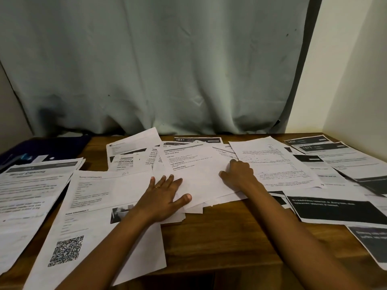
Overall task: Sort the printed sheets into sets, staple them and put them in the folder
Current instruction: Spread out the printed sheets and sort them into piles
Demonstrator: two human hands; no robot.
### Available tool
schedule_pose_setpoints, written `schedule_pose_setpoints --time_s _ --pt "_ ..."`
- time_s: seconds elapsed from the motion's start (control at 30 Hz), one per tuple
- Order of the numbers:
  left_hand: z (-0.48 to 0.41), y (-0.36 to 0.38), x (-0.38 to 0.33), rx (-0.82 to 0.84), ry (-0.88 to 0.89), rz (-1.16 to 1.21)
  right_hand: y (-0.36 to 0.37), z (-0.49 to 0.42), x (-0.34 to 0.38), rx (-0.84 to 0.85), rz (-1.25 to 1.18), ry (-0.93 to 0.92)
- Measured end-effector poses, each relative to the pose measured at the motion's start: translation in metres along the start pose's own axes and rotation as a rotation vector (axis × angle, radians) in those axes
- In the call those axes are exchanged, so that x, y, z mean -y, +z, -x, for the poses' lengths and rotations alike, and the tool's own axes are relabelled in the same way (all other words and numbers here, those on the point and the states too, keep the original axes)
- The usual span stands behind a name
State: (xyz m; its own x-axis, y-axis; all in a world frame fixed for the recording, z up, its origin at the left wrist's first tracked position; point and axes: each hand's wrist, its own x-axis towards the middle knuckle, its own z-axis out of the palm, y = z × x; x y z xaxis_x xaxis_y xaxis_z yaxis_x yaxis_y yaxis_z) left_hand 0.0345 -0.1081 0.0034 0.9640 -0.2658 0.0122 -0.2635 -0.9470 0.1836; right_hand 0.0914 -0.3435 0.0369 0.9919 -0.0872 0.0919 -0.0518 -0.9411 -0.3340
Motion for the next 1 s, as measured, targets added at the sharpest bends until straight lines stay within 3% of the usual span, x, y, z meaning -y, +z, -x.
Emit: schedule_pose_setpoints --time_s 0.13,0.3,0.53,0.7,0.87,1.0 --pt "0.000 0.000 0.000 -0.001 0.007 -0.003 0.000 -0.002 0.001 -0.110 0.011 0.002" --pt "0.006 -0.006 -0.001 -0.016 0.034 0.068 -0.018 0.001 0.002 -0.308 -0.263 -0.039" --pt "0.039 -0.053 0.004 -0.274 0.030 0.246 -0.069 0.030 0.015 -0.503 -0.702 -0.114" --pt "0.079 -0.082 0.022 -0.431 -0.035 0.328 -0.073 0.057 0.036 -0.417 -0.860 -0.076" --pt "0.126 -0.091 0.046 -0.562 -0.006 0.363 -0.026 0.108 0.082 -0.270 -0.847 -0.134" --pt "0.153 -0.079 0.052 -0.481 -0.041 0.280 0.019 0.137 0.116 -0.151 -0.800 -0.182"
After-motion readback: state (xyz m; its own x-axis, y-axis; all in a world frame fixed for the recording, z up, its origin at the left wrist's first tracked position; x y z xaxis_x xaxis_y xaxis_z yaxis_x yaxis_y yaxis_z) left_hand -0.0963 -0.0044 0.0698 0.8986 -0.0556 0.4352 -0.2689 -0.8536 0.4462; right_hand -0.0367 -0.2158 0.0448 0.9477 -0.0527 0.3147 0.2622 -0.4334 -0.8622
